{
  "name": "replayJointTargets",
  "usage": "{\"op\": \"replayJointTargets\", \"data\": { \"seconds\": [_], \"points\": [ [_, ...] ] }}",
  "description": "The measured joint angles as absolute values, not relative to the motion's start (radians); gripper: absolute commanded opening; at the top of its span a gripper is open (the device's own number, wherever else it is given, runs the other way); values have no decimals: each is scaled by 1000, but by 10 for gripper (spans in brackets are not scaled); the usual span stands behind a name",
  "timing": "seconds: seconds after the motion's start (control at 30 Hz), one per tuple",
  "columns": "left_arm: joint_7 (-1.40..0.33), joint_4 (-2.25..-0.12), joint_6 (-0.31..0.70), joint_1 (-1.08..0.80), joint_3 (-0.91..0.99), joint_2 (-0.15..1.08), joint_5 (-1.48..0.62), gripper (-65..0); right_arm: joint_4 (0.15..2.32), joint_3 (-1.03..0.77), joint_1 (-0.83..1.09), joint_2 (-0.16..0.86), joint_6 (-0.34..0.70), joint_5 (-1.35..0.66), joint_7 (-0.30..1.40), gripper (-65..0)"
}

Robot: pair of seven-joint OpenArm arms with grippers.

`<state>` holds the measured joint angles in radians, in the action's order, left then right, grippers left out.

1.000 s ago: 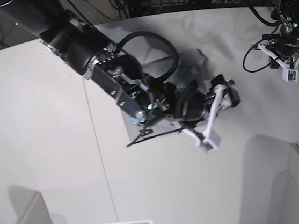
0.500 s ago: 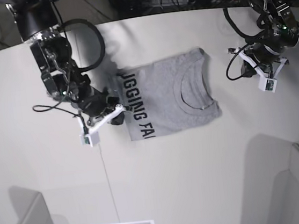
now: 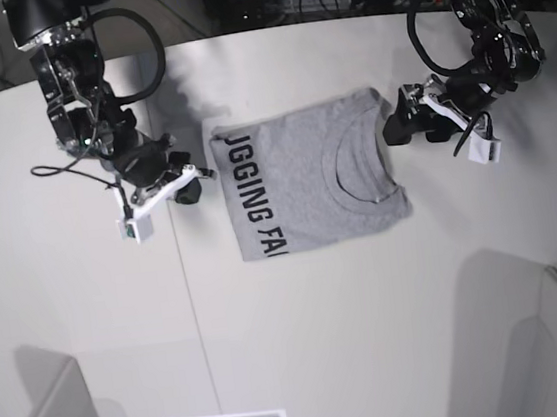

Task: Fold the T-shirt properly
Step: 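Grasp the shirt edge with the left gripper and lift it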

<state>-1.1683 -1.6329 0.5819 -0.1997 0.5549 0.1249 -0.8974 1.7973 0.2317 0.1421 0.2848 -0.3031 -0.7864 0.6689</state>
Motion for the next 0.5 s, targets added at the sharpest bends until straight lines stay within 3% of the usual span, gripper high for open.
{"op": "replayJointTargets", "data": {
  "seconds": [0.5],
  "points": [
    [-1135, -1424, 599, -37, 476, 57, -802, -89, 1793, 229, 198, 288, -307, -782, 721, -650]
  ]
}}
